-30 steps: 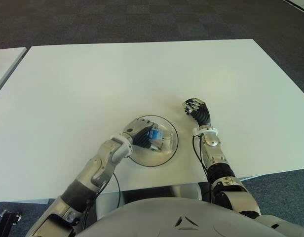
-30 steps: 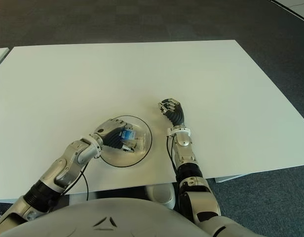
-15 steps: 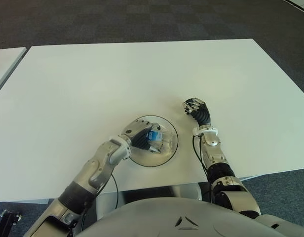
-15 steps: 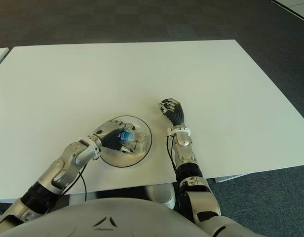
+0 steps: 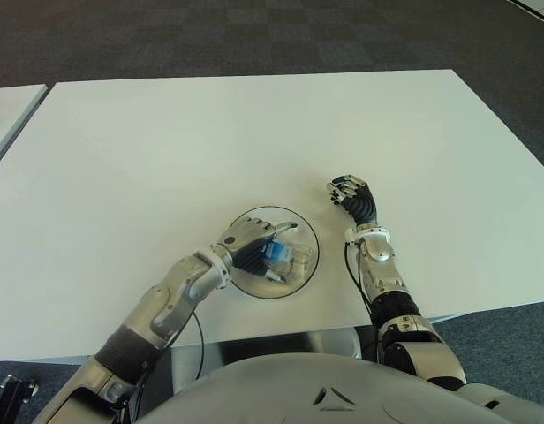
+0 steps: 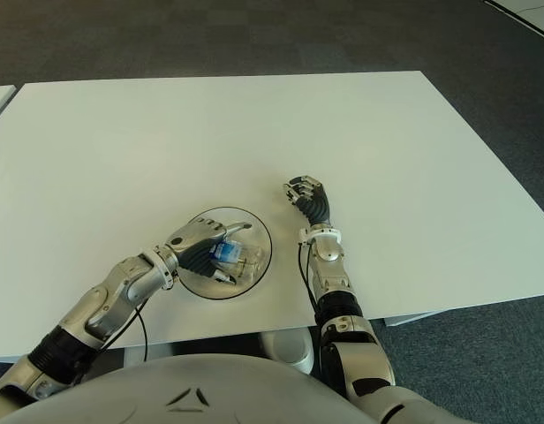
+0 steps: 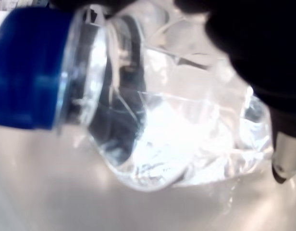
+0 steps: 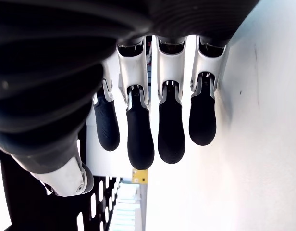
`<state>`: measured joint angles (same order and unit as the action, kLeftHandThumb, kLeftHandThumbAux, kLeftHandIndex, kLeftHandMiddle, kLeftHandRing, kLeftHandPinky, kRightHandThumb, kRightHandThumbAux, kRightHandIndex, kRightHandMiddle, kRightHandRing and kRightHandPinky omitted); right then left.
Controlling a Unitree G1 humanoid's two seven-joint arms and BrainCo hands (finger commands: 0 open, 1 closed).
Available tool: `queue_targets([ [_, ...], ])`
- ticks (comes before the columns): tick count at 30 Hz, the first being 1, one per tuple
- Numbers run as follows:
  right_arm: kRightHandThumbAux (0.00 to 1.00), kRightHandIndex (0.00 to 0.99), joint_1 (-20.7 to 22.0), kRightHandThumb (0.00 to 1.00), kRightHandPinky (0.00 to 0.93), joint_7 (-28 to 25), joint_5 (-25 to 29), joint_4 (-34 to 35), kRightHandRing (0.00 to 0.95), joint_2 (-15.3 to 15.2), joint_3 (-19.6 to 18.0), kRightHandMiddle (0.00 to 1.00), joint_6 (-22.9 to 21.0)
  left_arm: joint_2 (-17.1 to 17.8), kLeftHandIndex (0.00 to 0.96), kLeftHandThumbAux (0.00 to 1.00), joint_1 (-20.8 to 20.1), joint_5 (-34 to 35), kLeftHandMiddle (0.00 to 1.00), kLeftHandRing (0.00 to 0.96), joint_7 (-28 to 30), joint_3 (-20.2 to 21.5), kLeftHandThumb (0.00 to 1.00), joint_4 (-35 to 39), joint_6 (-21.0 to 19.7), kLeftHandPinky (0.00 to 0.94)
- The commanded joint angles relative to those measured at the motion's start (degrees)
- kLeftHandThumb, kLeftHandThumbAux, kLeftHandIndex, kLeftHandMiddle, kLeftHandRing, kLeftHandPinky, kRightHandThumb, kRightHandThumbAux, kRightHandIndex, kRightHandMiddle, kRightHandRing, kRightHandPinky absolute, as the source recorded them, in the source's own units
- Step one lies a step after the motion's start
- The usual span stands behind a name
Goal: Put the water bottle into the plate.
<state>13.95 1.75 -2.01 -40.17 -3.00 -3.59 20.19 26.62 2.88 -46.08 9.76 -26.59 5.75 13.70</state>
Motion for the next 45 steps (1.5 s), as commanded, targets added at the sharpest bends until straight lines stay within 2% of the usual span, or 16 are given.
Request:
queue_targets([
  [1, 0.728, 0.433, -2.60, 0.708, 0.588, 0.26, 0.54, -3.35, 0.594, 0.39, -0.41, 0.617, -2.91, 0.60, 0.000, 0.557, -0.29, -1.37, 0.003, 0.002, -2.77, 0.83, 0.064, -0.25, 0.96, 0.000],
  [11, 0.728, 0.433, -2.42, 0.709, 0.589, 0.39, 0.43, -3.55, 0.598, 0.37, -0.41, 0.620, -3.29, 0.84, 0.000, 0.465, 0.36, -3.87, 0.000, 0.000, -5.66, 1.01, 0.005, -0.17, 1.22, 0.000],
  [35, 0.728, 0.433, -2.50, 0.708, 0.590, 0.53, 0.47, -3.48, 0.592, 0.45, -0.37, 0.615, -3.29, -1.38, 0.000, 0.351, 2.23, -5.44, 0.000, 0.000, -12.79, 1.92, 0.039, -0.19, -0.44, 0.000],
  [45, 0.728, 0.433, -2.64, 0.708, 0.593, 0.70, 0.20, -3.29, 0.598, 0.43, -0.20, 0.617, -3.25, -1.57, 0.000, 0.341, 2.36, -6.38, 0.000, 0.000, -15.38, 1.87, 0.046, -0.65, -0.36, 0.000],
])
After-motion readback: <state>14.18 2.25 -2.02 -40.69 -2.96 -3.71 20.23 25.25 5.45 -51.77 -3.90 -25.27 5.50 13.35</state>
